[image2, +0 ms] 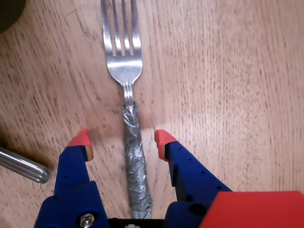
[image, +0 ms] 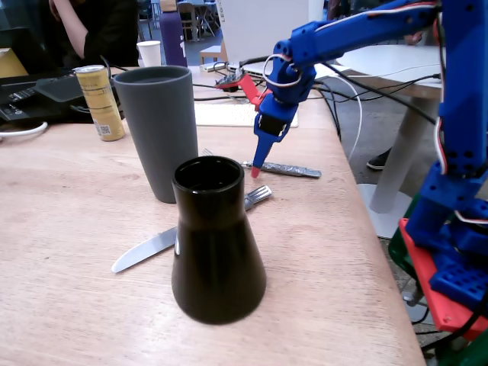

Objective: Grab the fork and place it in gray glass

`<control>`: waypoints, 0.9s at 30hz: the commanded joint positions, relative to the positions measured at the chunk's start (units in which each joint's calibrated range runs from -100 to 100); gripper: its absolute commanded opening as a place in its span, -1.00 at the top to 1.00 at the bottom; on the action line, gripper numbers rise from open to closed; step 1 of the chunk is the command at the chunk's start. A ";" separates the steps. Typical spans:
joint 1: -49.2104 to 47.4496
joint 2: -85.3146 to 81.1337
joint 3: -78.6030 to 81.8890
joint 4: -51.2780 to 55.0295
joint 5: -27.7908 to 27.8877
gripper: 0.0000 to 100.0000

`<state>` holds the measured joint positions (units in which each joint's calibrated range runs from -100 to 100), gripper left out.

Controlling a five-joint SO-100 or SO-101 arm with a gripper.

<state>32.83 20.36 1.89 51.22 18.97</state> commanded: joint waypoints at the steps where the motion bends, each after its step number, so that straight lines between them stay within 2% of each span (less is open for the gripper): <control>1: 1.01 1.16 -3.36 -0.65 0.24 0.41; 5: 1.18 6.14 -9.96 -0.48 0.24 0.41; 19: 1.52 6.39 -9.11 0.09 0.24 0.43; 20: 1.52 6.39 -9.02 0.42 0.24 0.46; 21: 1.52 6.39 -9.02 0.50 0.24 0.58; 23: 1.52 6.39 -9.02 0.50 0.24 1.00; 27: 1.52 6.39 -9.02 0.50 0.20 1.00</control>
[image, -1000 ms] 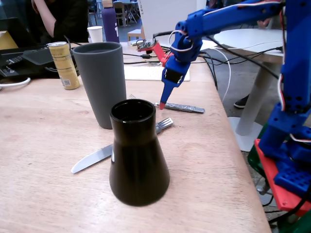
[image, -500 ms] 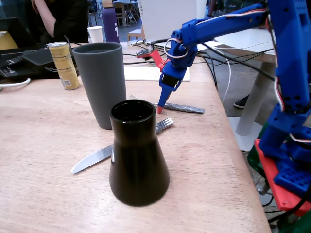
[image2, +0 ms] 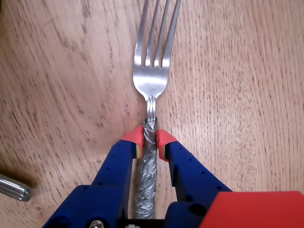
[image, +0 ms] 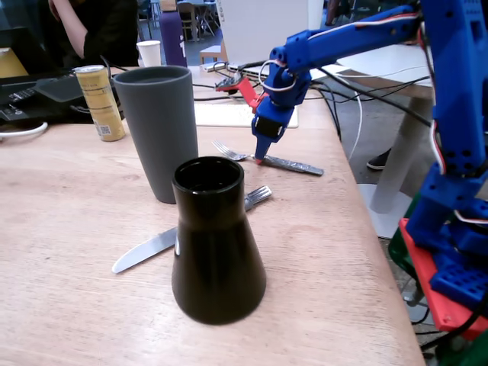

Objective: Grab the fork and place it in gray glass

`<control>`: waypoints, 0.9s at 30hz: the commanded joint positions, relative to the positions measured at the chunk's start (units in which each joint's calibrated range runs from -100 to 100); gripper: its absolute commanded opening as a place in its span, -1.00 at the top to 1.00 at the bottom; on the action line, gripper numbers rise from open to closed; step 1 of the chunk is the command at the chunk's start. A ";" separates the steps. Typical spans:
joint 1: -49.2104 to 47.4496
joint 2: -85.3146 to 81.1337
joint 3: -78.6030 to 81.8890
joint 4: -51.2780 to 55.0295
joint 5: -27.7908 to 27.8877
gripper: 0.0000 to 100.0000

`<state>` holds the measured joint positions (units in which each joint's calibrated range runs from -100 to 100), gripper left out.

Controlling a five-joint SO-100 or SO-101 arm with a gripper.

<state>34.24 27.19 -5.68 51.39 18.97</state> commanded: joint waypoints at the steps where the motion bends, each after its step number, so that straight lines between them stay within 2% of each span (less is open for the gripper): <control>1: 0.11 -0.44 -1.45 0.34 0.20 1.00; 13: -0.06 -0.52 -1.45 0.34 0.24 1.00; 18: -0.23 -5.84 -1.35 0.67 0.24 1.00; 23: -0.23 -19.56 -1.45 13.88 0.24 1.00; 27: -0.23 -29.60 -1.45 18.73 0.24 1.00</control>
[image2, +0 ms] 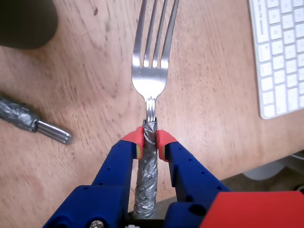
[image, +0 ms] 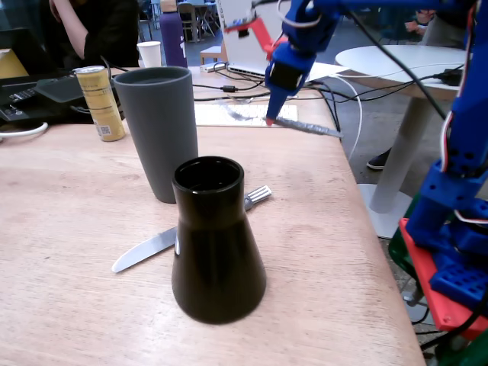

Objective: Grab the fork and place it in gray glass

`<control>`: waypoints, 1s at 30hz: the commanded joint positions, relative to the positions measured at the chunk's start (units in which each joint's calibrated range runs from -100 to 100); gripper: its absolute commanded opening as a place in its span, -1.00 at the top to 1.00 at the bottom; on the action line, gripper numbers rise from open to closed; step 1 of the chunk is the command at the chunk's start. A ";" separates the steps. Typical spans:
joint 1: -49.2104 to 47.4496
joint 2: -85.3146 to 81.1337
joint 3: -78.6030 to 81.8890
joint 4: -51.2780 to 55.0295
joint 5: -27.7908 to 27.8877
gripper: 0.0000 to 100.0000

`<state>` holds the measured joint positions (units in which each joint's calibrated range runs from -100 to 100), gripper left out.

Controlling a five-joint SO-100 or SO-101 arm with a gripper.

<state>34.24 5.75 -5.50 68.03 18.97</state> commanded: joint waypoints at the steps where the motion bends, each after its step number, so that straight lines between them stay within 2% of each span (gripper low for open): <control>1: -0.23 -10.30 -1.63 3.15 0.24 1.00; 8: -0.57 -22.56 -1.53 7.75 0.24 1.00; 17: -2.26 -22.73 -1.44 6.27 0.15 1.00; 19: -2.43 -22.05 -1.44 0.11 -0.20 1.00; 24: -13.60 -22.73 5.08 -26.16 -0.73 1.00; 27: -19.18 -22.73 5.08 -40.12 -6.15 1.00; 30: -23.75 -22.82 4.60 -51.20 -8.21 1.00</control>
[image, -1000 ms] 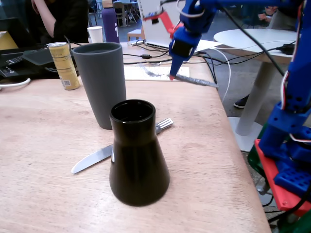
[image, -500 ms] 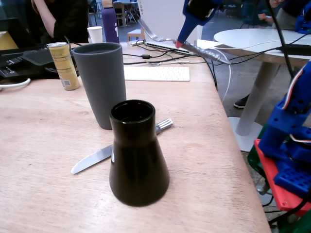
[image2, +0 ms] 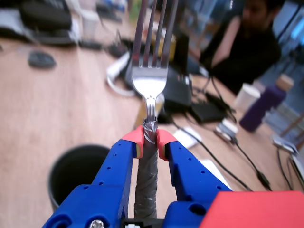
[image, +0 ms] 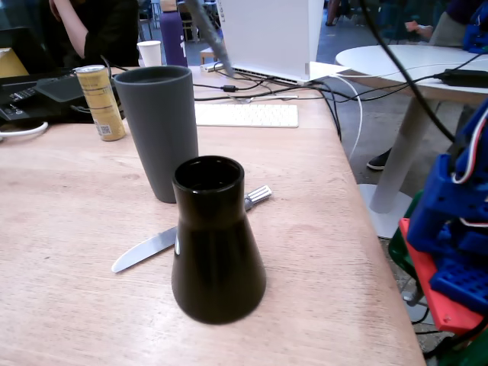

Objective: Grab the fork and place it in gray glass

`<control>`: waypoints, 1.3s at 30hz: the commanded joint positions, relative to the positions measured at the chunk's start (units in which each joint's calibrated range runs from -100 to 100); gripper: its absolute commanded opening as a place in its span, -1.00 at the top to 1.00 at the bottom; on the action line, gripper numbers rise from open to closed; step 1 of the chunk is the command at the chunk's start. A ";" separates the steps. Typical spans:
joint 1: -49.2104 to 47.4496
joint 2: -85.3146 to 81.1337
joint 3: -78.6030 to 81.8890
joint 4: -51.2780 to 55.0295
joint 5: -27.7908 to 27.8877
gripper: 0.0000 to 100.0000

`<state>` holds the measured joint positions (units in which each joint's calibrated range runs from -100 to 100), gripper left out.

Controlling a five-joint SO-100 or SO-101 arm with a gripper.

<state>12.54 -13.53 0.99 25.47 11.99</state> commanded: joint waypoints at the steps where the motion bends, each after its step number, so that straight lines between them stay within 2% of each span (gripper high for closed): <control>1: -2.05 -3.53 -1.89 -12.66 -2.30 1.00; 6: -2.22 -3.53 -1.23 -25.55 -6.01 1.00; 10: -5.10 -3.62 -1.04 -25.63 -7.37 1.00; 19: -5.10 -5.94 -0.76 -24.73 -7.42 1.00; 27: -8.14 3.67 -1.04 -26.12 -7.37 1.00; 31: -13.05 10.02 -0.94 -34.66 -7.42 1.00; 33: -15.42 11.82 -0.76 -35.32 -7.42 1.00; 39: -15.76 7.10 10.76 -35.40 -7.37 1.00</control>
<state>-2.87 -2.72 9.11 -9.98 4.76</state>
